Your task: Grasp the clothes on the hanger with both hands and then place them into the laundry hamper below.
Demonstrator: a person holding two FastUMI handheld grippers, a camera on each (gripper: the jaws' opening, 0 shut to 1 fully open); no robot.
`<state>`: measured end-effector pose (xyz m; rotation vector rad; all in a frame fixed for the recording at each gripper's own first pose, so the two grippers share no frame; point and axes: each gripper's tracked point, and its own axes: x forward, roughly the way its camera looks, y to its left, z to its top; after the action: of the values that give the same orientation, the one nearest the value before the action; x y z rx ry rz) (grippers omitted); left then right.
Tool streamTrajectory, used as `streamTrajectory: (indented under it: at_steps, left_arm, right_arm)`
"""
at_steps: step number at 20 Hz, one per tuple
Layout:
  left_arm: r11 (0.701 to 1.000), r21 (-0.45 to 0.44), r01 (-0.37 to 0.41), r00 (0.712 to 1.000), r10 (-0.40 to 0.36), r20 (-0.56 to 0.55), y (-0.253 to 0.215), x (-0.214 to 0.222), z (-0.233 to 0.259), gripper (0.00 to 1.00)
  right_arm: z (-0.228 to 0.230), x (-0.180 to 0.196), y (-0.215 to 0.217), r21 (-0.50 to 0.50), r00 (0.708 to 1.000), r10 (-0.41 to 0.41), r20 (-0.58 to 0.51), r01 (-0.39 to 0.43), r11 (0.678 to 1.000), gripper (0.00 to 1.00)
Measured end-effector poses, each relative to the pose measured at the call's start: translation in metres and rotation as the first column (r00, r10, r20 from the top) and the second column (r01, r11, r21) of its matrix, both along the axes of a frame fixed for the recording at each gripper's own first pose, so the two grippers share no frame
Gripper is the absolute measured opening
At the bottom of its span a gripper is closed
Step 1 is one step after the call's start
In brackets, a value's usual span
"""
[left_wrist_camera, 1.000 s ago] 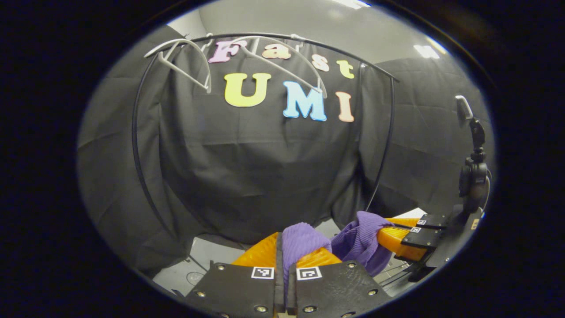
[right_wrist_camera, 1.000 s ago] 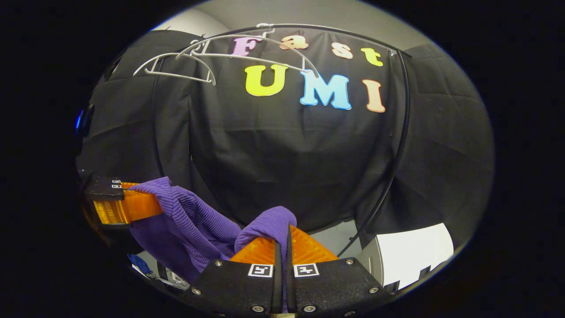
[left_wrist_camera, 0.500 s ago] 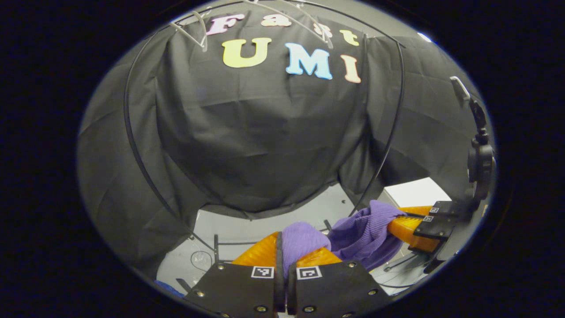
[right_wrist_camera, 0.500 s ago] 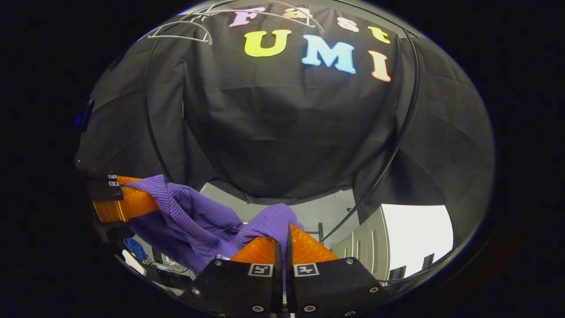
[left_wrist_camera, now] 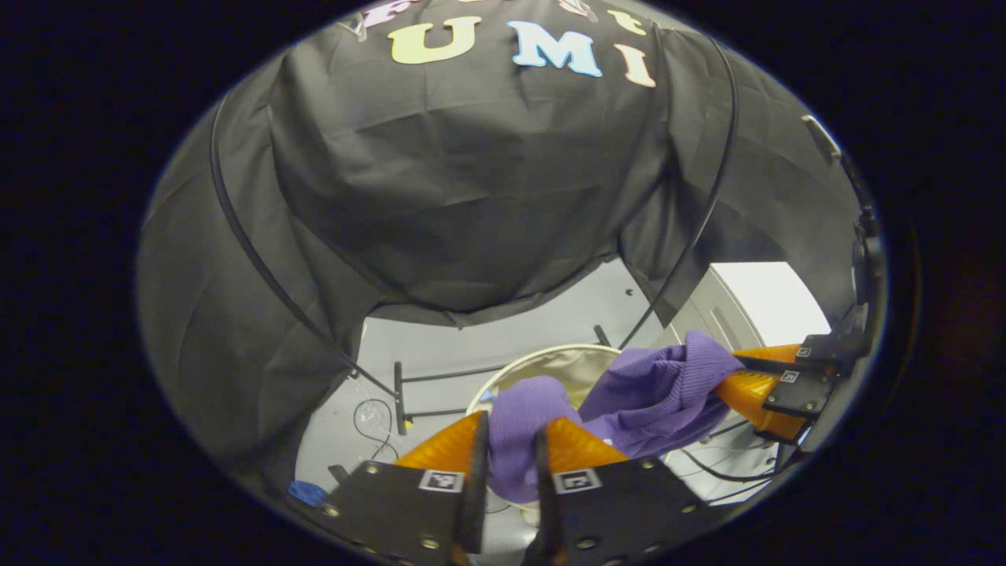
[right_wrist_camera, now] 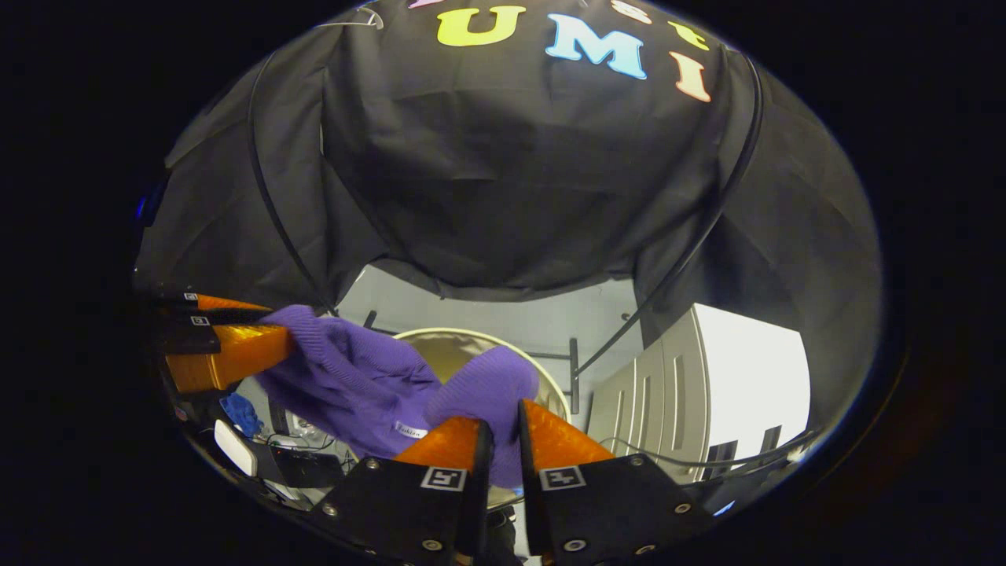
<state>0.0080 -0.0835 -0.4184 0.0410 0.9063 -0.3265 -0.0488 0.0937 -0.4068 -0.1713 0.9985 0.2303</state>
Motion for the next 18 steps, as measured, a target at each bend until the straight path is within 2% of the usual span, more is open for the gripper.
streamTrajectory:
  at_steps: [1, 3, 4, 5, 6, 7, 8, 11, 14, 18]
  left_arm:
    - [1.0, 0.005, 0.007, 1.0, -0.007, 0.009, -0.001, -0.003, 0.001, 0.41]
    - [1.0, 0.018, 0.009, 0.999, -0.01, 0.034, 0.003, 0.0, 0.006, 0.72]
    - [1.0, 0.023, 0.006, 0.999, -0.007, 0.048, 0.004, 0.001, 0.009, 0.88]
    - [1.0, 0.024, 0.002, 0.998, -0.004, 0.062, 0.006, 0.004, 0.013, 0.92]
    - [1.0, 0.022, -0.002, 0.997, 0.0, 0.076, 0.007, 0.006, 0.019, 0.92]
    - [1.0, 0.014, -0.006, 0.996, 0.004, 0.093, 0.008, 0.007, 0.025, 0.92]
    - [1.0, 0.007, -0.008, 0.994, 0.007, 0.109, 0.009, 0.008, 0.032, 0.86]
    - [1.0, -0.001, -0.02, 0.983, 0.02, 0.184, 0.018, 0.017, 0.059, 0.86]
    - [0.999, -0.012, -0.031, 0.963, 0.033, 0.269, 0.024, 0.032, 0.1, 0.86]
    - [0.997, -0.03, -0.065, 0.916, 0.072, 0.395, 0.028, 0.05, 0.17, 0.86]
  right_arm:
    - [0.001, -0.004, -0.003, -0.009, 1.0, -0.001, -0.006, 0.001, 1.0, 0.24]
    - [0.007, -0.003, -0.004, 0.004, 1.0, -0.02, 0.012, 0.02, 1.0, 0.55]
    - [0.012, -0.002, -0.003, 0.012, 0.999, -0.032, 0.023, 0.032, 0.999, 0.77]
    - [0.018, 0.003, -0.003, 0.018, 0.998, -0.04, 0.039, 0.04, 0.999, 0.87]
    - [0.023, 0.006, -0.003, 0.019, 0.997, -0.047, 0.055, 0.046, 0.999, 0.94]
    - [0.029, 0.009, -0.003, 0.023, 0.996, -0.049, 0.071, 0.048, 0.999, 0.94]
    - [0.035, 0.011, -0.001, 0.031, 0.995, -0.051, 0.088, 0.048, 0.998, 0.94]
    - [0.065, 0.024, -0.001, 0.042, 0.986, -0.056, 0.158, 0.05, 0.998, 0.95]
    - [0.102, 0.039, -0.001, 0.062, 0.966, -0.068, 0.25, 0.054, 0.997, 0.95]
    - [0.159, 0.059, -0.002, 0.101, 0.925, -0.075, 0.372, 0.04, 0.994, 0.95]
